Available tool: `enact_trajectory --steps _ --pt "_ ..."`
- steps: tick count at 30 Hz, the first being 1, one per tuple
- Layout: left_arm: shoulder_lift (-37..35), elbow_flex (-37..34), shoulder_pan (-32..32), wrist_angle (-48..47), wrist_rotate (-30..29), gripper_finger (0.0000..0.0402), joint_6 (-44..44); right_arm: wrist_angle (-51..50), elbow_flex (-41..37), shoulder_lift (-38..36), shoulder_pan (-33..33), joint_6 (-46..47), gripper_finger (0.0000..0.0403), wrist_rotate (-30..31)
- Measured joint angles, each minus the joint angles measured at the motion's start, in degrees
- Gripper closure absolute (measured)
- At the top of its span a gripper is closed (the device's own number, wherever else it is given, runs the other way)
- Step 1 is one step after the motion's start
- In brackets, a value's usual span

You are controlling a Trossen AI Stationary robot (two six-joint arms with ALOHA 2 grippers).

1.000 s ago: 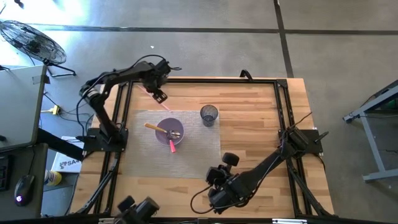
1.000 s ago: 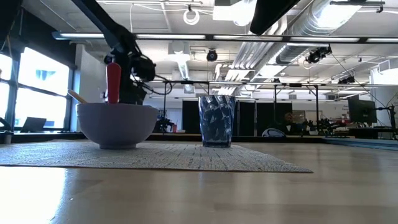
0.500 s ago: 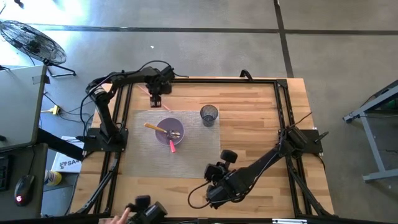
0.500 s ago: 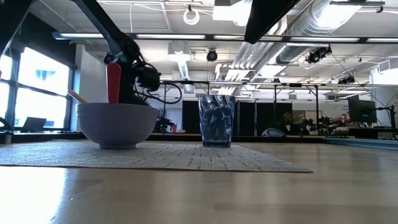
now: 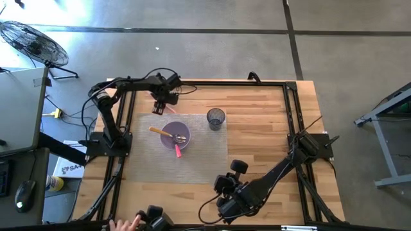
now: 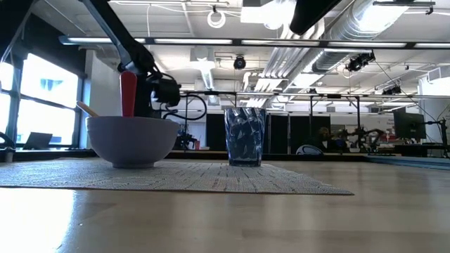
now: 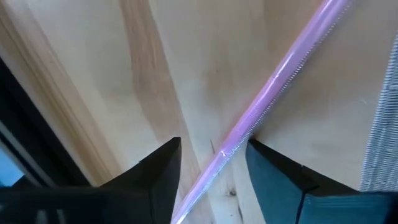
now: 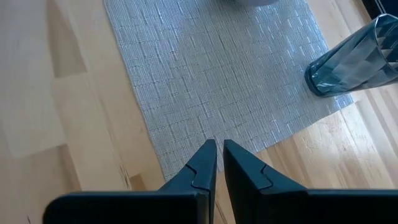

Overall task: Pick & Place Utensil
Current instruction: Put the pink straw into the blue glass

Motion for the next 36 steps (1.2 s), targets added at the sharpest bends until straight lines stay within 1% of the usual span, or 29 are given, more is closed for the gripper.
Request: enact_trajectory --steps 3,6,12,13,14,18,21,24,30,36 --pt "0.04 0.02 0.00 -0.73 1.08 0.0246 0.01 0.28 0.00 0.00 0.01 0.04 0.0380 0.16" --pt "0.09 0.00 0.04 -1.88 2.27 0.0282 -0.06 0.60 0.01 0.00 0.00 0.04 0.0380 0.40" --pt "0.01 -0.02 -0.09 -3.52 1.99 0.0380 -0.29 0.63 0.02 0.00 -0.11 0.02 0.0379 0.54" --pt "-0.02 -0.04 -0.09 -3.50 1.93 0.0389 -0.36 0.67 0.02 0.00 -0.11 0.02 0.0379 0.62" --pt "-0.02 -0.04 -0.09 -3.48 1.91 0.0392 -0.38 0.75 0.02 0.00 -0.11 0.02 0.0380 0.64" --pt "-0.85 -0.20 -0.12 -3.58 1.98 0.0379 -0.38 1.04 0.02 0.00 -0.11 0.02 0.0379 0.73" --pt "-2.79 -0.46 -0.67 -4.47 2.21 0.0387 -0.36 1.04 0.02 0.00 -0.11 0.02 0.0381 1.07" --pt "-5.84 -0.31 -0.99 -4.33 2.13 0.0397 -0.38 1.04 0.02 0.00 -0.11 0.02 0.0383 1.07" --pt "-13.26 -0.26 -2.25 -4.53 2.66 0.0396 -1.48 1.04 0.02 0.00 0.00 0.02 0.0384 2.02" --pt "-21.57 -0.22 -6.26 -2.91 5.23 0.0400 -3.37 1.02 0.02 0.00 0.75 0.02 0.0386 3.09"
